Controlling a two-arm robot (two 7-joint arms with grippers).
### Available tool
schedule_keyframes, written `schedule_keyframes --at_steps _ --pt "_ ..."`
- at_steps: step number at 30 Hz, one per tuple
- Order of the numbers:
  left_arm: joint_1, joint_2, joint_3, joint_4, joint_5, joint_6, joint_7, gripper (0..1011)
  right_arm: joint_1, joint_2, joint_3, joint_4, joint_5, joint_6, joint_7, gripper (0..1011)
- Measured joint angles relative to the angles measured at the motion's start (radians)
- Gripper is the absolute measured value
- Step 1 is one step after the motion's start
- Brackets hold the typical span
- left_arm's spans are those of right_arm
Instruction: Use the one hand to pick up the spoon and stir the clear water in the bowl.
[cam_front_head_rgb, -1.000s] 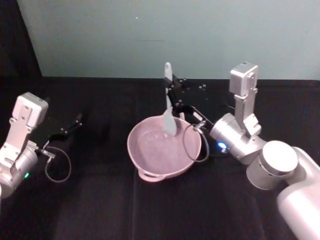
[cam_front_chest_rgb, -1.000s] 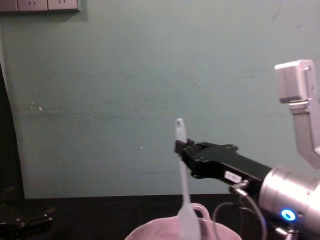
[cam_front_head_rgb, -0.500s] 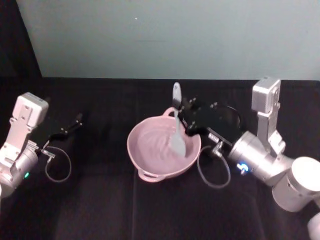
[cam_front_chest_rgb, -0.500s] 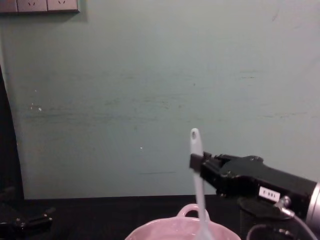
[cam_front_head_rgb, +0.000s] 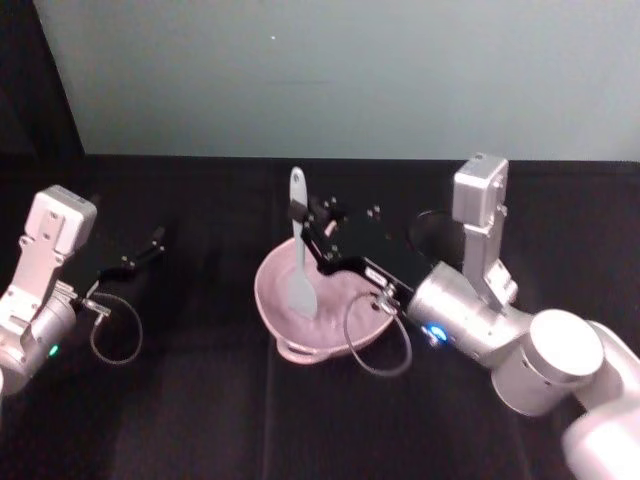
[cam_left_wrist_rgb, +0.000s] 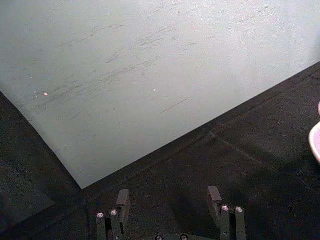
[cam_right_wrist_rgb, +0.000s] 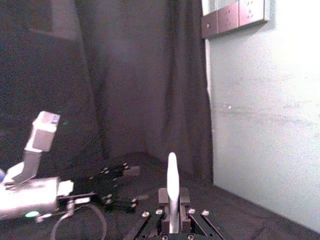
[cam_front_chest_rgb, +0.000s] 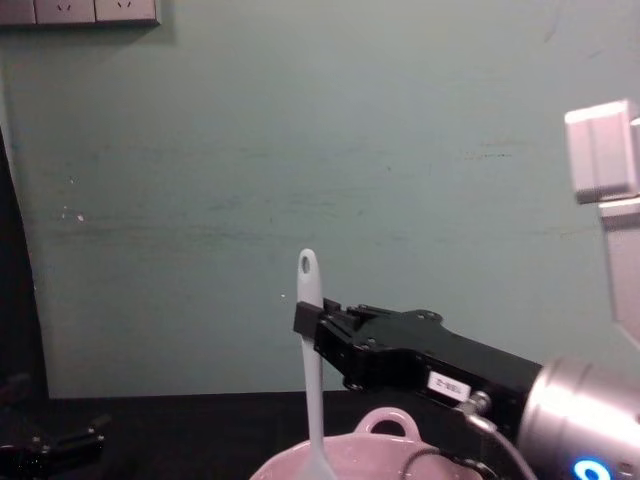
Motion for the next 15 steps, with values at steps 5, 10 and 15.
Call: schedule_keyframes --at_steps 5,10,15 --pt "0.000 0.000 0.000 0.000 0.000 0.000 0.000 1011 0.050 -0.048 0.001 0.105 -0.043 -0.077 -0.038 121" --pt "0.000 0.000 0.000 0.000 0.000 0.000 0.000 1011 0.093 -0.082 0.032 0.194 -0.081 -0.141 -0.083 121" --pt "0.000 0.000 0.000 0.000 0.000 0.000 0.000 1011 0.096 -0.076 0.062 0.201 -0.111 -0.159 -0.114 121"
